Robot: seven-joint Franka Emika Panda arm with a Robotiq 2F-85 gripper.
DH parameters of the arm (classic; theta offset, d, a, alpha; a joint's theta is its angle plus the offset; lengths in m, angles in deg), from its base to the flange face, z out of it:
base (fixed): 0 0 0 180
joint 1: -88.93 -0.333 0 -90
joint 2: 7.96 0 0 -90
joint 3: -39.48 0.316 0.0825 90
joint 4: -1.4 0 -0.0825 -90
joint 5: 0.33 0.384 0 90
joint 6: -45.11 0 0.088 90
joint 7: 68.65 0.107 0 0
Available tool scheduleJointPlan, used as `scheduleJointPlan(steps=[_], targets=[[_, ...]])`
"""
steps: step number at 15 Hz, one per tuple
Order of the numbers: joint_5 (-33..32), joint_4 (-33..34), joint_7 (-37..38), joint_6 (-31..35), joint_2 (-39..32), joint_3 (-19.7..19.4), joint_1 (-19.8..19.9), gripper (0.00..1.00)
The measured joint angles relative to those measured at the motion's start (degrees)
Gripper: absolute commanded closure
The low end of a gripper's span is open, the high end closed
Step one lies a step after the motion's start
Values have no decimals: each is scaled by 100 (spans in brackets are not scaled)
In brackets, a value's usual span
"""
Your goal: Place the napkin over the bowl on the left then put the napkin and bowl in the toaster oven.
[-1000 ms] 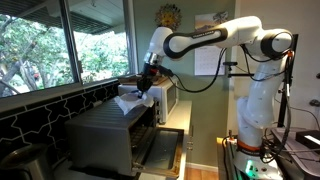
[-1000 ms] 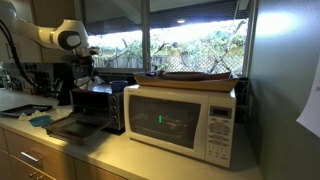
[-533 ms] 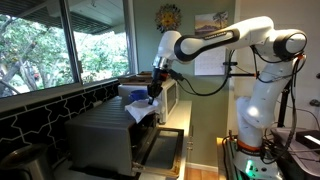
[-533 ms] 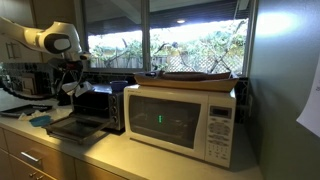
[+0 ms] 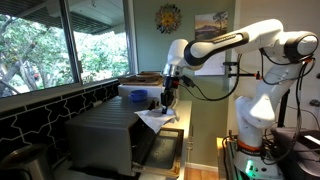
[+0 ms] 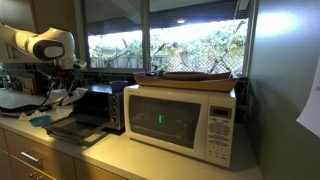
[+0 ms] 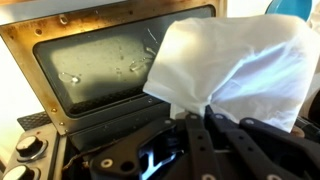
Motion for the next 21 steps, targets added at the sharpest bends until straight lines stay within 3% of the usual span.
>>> scheduleJointPlan(steps=[9,16,21], targets=[[550,-646,445,893,-7,-10,70,99],[512,-942,1442,1922,-91,288,336,99],[223,-996,1961,2092,-195,543,512,99]])
